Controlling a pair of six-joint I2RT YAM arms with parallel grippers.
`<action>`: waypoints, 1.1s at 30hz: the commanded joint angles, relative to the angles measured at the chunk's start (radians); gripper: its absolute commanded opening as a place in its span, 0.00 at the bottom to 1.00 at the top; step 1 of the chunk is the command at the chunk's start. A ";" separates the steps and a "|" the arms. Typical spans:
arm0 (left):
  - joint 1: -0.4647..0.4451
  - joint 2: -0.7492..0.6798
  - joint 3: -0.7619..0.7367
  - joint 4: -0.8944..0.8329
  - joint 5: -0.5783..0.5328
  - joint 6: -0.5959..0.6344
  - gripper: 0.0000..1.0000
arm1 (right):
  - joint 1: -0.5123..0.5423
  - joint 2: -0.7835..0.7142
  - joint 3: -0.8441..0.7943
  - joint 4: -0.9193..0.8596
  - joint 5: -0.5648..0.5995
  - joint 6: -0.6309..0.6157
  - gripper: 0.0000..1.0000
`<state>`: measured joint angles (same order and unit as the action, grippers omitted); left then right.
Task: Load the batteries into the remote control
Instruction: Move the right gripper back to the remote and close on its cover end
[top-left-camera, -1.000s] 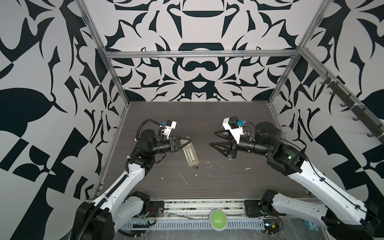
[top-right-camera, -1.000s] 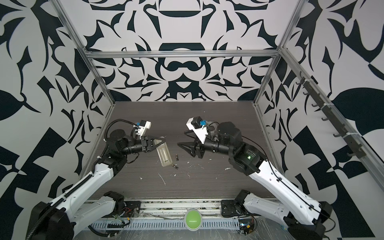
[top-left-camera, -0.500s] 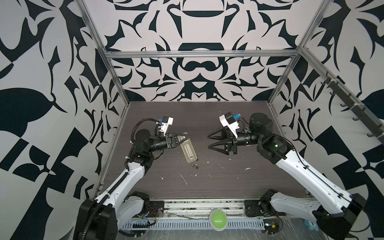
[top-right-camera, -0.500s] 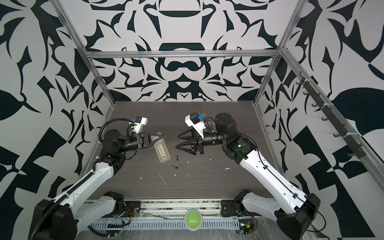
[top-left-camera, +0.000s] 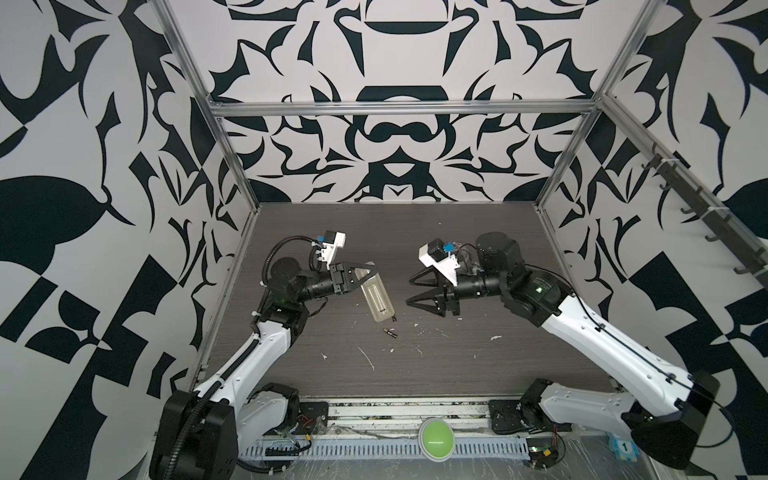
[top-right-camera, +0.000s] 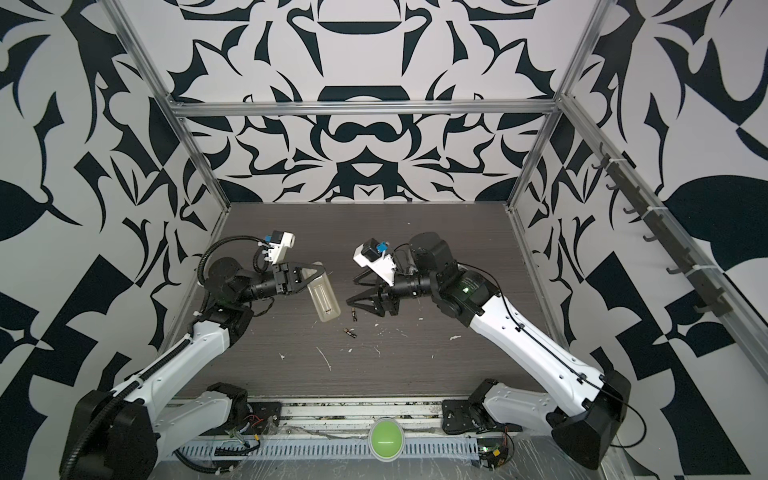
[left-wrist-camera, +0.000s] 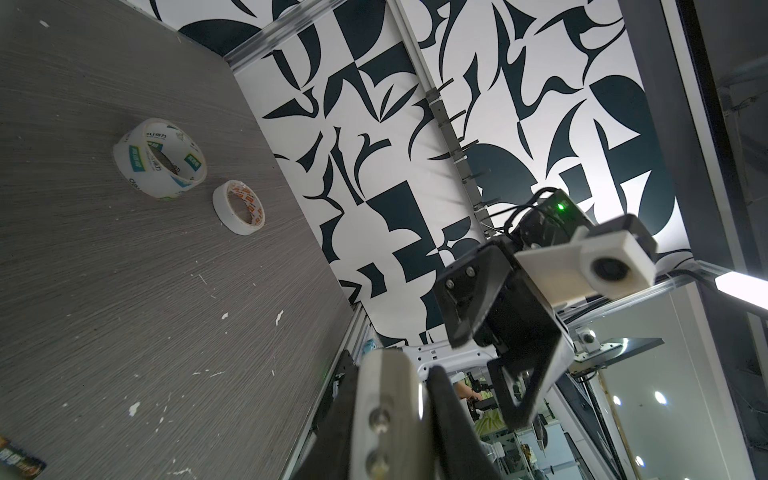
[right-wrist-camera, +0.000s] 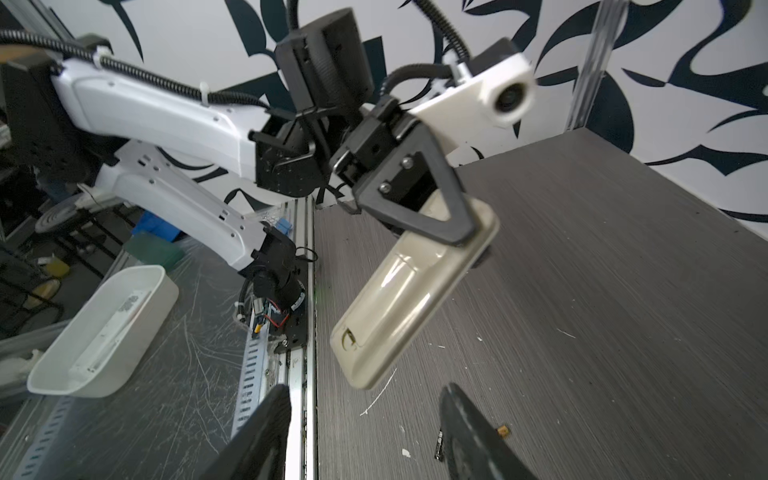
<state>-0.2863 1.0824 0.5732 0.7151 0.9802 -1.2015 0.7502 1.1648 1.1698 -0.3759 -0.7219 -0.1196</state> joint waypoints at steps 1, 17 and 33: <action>0.004 0.009 0.009 0.068 -0.006 -0.031 0.00 | 0.060 0.029 0.069 -0.056 0.114 -0.113 0.61; 0.004 0.035 0.001 0.081 -0.011 -0.051 0.00 | 0.173 0.123 0.118 -0.083 0.315 -0.215 0.59; 0.004 0.045 -0.011 0.089 -0.005 -0.052 0.00 | 0.208 0.168 0.146 -0.062 0.453 -0.229 0.54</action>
<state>-0.2832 1.1229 0.5705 0.7498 0.9649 -1.2419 0.9520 1.3380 1.2728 -0.4667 -0.3000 -0.3416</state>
